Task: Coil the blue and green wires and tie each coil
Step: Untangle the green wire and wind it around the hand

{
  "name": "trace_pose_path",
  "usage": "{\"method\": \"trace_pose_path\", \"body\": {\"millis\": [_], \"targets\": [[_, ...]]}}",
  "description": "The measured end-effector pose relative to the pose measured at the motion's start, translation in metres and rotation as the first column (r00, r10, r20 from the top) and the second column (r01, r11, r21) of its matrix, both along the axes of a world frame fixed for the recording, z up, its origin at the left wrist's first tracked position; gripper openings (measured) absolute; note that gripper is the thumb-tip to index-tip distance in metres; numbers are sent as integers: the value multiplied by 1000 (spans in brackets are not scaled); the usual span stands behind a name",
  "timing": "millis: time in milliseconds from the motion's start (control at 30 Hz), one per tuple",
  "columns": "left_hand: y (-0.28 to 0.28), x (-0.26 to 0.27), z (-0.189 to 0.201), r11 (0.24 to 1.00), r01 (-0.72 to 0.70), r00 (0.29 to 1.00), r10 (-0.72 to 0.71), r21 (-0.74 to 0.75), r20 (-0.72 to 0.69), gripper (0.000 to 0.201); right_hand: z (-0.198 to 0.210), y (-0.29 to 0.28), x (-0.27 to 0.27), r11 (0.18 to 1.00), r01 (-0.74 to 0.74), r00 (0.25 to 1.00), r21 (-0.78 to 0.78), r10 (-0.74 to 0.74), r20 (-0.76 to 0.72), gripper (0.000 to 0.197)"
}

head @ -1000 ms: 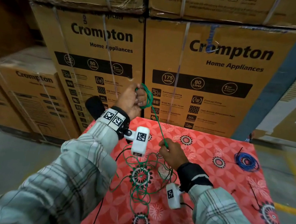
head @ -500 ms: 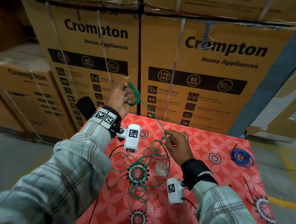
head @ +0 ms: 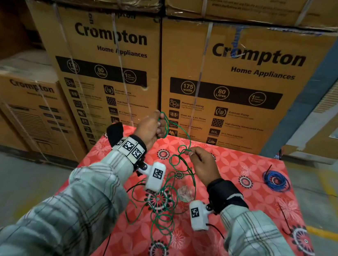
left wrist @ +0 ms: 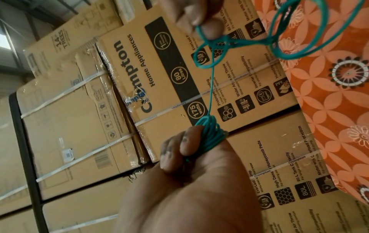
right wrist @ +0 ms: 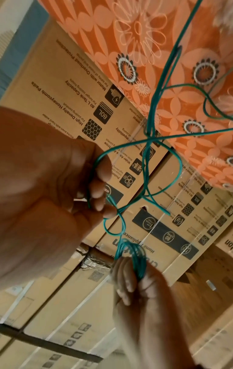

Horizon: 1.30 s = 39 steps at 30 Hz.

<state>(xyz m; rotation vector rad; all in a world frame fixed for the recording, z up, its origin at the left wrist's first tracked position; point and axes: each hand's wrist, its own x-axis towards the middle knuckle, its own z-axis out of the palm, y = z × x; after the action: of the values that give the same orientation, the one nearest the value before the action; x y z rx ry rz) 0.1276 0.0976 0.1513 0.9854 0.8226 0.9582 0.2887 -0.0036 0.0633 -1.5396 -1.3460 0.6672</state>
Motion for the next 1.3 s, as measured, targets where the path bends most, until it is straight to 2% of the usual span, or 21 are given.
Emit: {"method": "trace_pose_path", "body": {"millis": [100, 233, 333, 433, 467, 500, 533, 600, 633, 700, 767, 800, 867, 1033, 1167, 1233, 1300], "targets": [[-4, 2, -4, 999, 33, 997, -31, 31, -69, 29, 19, 1, -6, 1000, -7, 984, -8, 5, -175, 23], [-4, 2, -5, 999, 19, 997, -16, 35, -77, 29, 54, 6, -2, 999, 33, 936, 30, -21, -352, 26], [5, 1, 3, 1000, -31, 999, 31, -4, -21, 30, 101, 11, 4, 988, 61, 901, 140, 6, -434, 23], [13, -2, 15, 999, -36, 998, 38, -33, 56, 32, 141, 18, 10, 951, 112, 818, 290, 77, -570, 23], [14, -2, 19, 999, -30, 996, 32, -32, 83, 33, 144, 20, 11, 949, 111, 826, 296, 78, -558, 29], [14, -2, 22, 999, -23, 994, 25, -26, 107, 33, 140, 22, 13, 959, 102, 865, 265, 46, -500, 36], [14, -2, 25, 1000, -20, 992, 22, -16, 125, 34, 131, 25, 16, 974, 78, 912, 214, 17, -409, 40], [13, -2, 31, 1000, -20, 988, 18, 8, 154, 34, 108, 26, 16, 998, 2, 985, 62, 9, -173, 32], [13, -2, 33, 1000, -12, 986, 8, 22, 167, 34, 97, 25, 17, 999, -43, 996, -20, 42, -78, 26], [10, -1, 35, 999, 22, 986, -28, 36, 163, 32, 75, 21, 16, 988, -56, 997, -147, 64, 51, 30], [5, 3, 35, 997, 70, 987, -73, 27, 143, 31, 56, 20, 17, 994, 28, 985, -101, -10, 171, 33], [2, 6, 35, 995, 94, 985, -96, 20, 141, 31, 50, 20, 17, 997, 65, 982, -46, -56, 183, 29], [-3, 10, 34, 990, 141, 979, -141, 13, 147, 32, 46, 22, 12, 993, 116, 989, 4, -116, 94, 10], [-18, 17, 38, 957, 289, 941, -276, -37, 198, 33, 50, 34, 3, 995, 100, 994, 27, -101, 39, 53], [-26, 19, 48, 936, 349, 906, -327, -37, 269, 35, 35, 43, -8, 999, -23, 974, -27, 16, -224, 59], [-24, 17, 53, 934, 355, 898, -333, -28, 287, 35, 27, 40, -16, 998, -28, 966, -53, 14, -258, 56], [-21, 14, 57, 931, 363, 896, -339, -33, 288, 35, 21, 36, -21, 999, 41, 980, 0, -40, -193, 58]]}}
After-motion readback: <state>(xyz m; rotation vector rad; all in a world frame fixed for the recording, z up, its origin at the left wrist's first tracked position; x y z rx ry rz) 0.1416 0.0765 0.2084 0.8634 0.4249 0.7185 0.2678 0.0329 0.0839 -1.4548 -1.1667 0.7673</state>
